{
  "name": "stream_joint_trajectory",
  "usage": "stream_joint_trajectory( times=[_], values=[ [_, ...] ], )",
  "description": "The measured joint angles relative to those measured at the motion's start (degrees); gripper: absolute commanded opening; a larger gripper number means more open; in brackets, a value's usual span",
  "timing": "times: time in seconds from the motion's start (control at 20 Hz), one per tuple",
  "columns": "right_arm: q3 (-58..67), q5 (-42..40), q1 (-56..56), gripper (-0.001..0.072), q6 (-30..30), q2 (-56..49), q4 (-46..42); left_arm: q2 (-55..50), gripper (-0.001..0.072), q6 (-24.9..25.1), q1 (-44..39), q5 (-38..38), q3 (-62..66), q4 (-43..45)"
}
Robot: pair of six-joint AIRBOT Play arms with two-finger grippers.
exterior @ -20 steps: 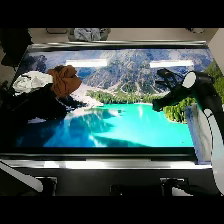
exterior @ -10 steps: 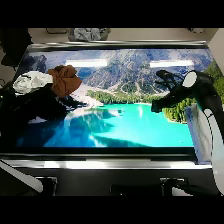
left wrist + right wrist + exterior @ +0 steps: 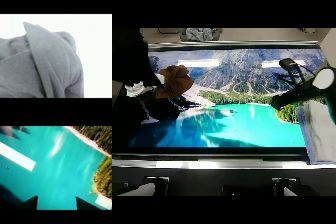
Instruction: Fold the shirts.
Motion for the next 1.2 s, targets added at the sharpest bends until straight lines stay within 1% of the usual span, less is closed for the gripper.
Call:
stream_joint_trajectory(
  times=[0.1,0.2,0.4,0.55,0.75,0.8,0.85,0.9,0.95,1.05,1.2],
  values=[
    [0.0,0.1,0.0,0.0559,0.0,4.5,-1.5,6.4,0.0033,0.1,-6.8,1.5,0.0,-1.1],
    [0.0,0.2,0.0,0.0559,0.0,8.8,-2.7,10.7,0.0034,0.2,-14.6,2.1,-0.3,-1.7],
    [0.0,1.1,0.0,0.0558,0.0,16.8,-4.6,13.7,0.0034,0.2,-30.6,3.0,-5.8,-2.1],
    [0.0,3.8,0.0,0.0558,0.0,20.5,-6.0,13.8,0.0034,0.2,-40.0,4.2,-16.8,-2.2],
    [0.0,9.0,0.0,0.0557,0.0,21.2,-7.3,11.7,0.0036,0.3,-48.3,6.9,-36.4,-2.3],
    [0.0,9.8,0.0,0.0557,0.0,20.6,-7.5,10.4,0.0066,0.2,-49.8,7.6,-41.3,-2.3],
    [0.0,10.2,0.0,0.0557,0.0,19.8,-7.6,9.0,0.0270,-0.2,-50.8,7.8,-45.2,-2.3],
    [0.0,10.2,0.0,0.0557,0.0,18.6,-7.8,7.6,0.0645,-0.9,-51.3,7.7,-47.7,-2.3],
    [0.0,10.2,0.0,0.0557,-0.2,17.1,-7.8,6.4,0.0709,-1.6,-51.1,6.8,-49.2,-2.3],
    [0.0,9.9,0.0,0.0557,-1.2,13.7,-7.9,5.1,0.0708,-2.1,-49.1,3.1,-49.3,-2.0],
    [0.0,10.2,0.0,0.0569,-3.3,7.8,-7.1,6.2,0.0708,-0.1,-42.3,-2.8,-44.5,0.5]
  ],
)
